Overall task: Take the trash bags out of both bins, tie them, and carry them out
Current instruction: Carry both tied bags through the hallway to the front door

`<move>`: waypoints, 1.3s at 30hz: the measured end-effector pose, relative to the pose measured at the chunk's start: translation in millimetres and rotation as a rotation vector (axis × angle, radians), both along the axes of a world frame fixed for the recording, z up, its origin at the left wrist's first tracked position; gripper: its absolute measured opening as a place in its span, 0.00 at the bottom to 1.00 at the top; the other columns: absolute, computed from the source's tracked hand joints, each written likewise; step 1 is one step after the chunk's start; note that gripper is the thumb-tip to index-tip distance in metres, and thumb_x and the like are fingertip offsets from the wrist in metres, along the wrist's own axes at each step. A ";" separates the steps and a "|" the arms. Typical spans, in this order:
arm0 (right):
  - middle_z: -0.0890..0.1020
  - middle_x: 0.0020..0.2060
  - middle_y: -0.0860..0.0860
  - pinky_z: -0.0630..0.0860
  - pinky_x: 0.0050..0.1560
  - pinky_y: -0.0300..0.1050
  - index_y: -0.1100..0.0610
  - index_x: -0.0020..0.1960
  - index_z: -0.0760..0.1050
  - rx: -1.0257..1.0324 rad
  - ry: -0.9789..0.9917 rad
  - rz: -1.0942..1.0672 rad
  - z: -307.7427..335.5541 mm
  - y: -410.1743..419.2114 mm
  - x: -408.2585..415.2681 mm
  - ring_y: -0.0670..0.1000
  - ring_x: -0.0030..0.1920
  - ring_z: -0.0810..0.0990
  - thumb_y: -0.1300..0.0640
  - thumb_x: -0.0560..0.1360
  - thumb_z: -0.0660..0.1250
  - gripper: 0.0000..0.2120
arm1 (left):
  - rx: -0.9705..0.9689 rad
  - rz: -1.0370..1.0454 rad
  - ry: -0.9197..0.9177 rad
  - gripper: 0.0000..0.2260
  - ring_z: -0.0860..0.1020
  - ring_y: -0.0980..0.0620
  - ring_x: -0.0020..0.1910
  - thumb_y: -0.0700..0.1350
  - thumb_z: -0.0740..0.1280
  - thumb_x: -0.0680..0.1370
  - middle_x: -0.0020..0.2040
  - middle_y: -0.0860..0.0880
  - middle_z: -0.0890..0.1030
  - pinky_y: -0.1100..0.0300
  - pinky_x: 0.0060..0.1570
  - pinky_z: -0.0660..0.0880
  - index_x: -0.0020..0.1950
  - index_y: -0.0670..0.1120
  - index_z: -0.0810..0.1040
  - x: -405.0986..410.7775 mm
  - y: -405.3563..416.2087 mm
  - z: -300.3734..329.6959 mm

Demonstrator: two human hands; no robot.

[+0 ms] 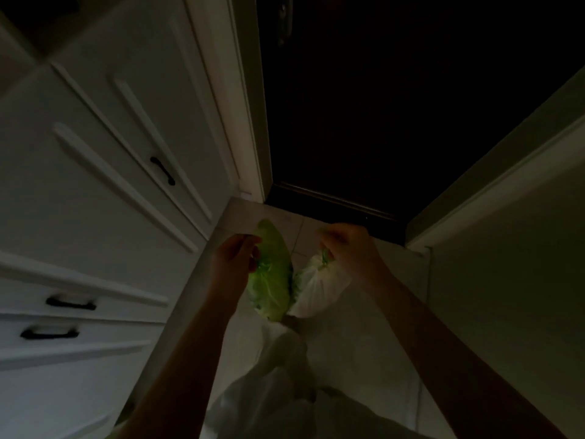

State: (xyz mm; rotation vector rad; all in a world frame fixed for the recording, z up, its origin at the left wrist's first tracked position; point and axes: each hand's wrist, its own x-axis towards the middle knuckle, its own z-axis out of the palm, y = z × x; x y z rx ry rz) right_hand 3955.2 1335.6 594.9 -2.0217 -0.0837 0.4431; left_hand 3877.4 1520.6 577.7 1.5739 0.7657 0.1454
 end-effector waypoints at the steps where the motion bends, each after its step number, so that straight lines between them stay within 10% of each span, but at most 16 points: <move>1: 0.75 0.25 0.47 0.69 0.32 0.33 0.59 0.32 0.76 -0.011 0.008 0.017 -1.3 5.3 17.1 0.39 0.25 0.72 0.58 0.75 0.67 0.13 | -0.002 0.000 0.006 0.10 0.72 0.59 0.25 0.39 0.62 0.79 0.31 0.47 0.76 0.60 0.32 0.70 0.40 0.45 0.80 14.9 3.3 -2.8; 11: 0.81 0.36 0.62 0.72 0.35 0.38 0.70 0.45 0.79 -0.101 0.077 0.095 -20.6 49.3 162.4 0.49 0.36 0.77 0.58 0.76 0.66 0.13 | -0.063 0.049 0.100 0.11 0.72 0.52 0.29 0.39 0.64 0.78 0.29 0.48 0.75 0.59 0.32 0.67 0.36 0.46 0.79 149.9 40.0 -19.6; 19: 0.71 0.23 0.47 0.66 0.29 0.35 0.57 0.31 0.72 -0.138 0.135 0.149 -47.3 71.4 268.9 0.41 0.25 0.69 0.59 0.76 0.65 0.15 | -0.090 0.167 0.195 0.17 0.76 0.57 0.27 0.36 0.66 0.76 0.26 0.51 0.79 0.66 0.29 0.71 0.28 0.48 0.80 227.5 53.4 -36.7; 28: 0.72 0.25 0.49 0.69 0.37 0.43 0.54 0.28 0.71 -0.129 0.235 0.364 -72.7 101.9 371.7 0.48 0.30 0.72 0.58 0.74 0.66 0.16 | -0.125 0.545 0.247 0.08 0.78 0.52 0.34 0.37 0.64 0.77 0.26 0.53 0.81 0.56 0.43 0.75 0.42 0.42 0.82 307.1 52.7 -59.9; 39: 0.78 0.31 0.52 0.74 0.45 0.47 0.65 0.39 0.80 -0.100 0.500 0.331 -139.1 131.0 469.3 0.50 0.36 0.77 0.60 0.73 0.67 0.08 | -0.369 1.037 0.185 0.09 0.78 0.50 0.36 0.34 0.60 0.77 0.37 0.43 0.79 0.65 0.35 0.77 0.53 0.34 0.78 369.2 69.7 -126.7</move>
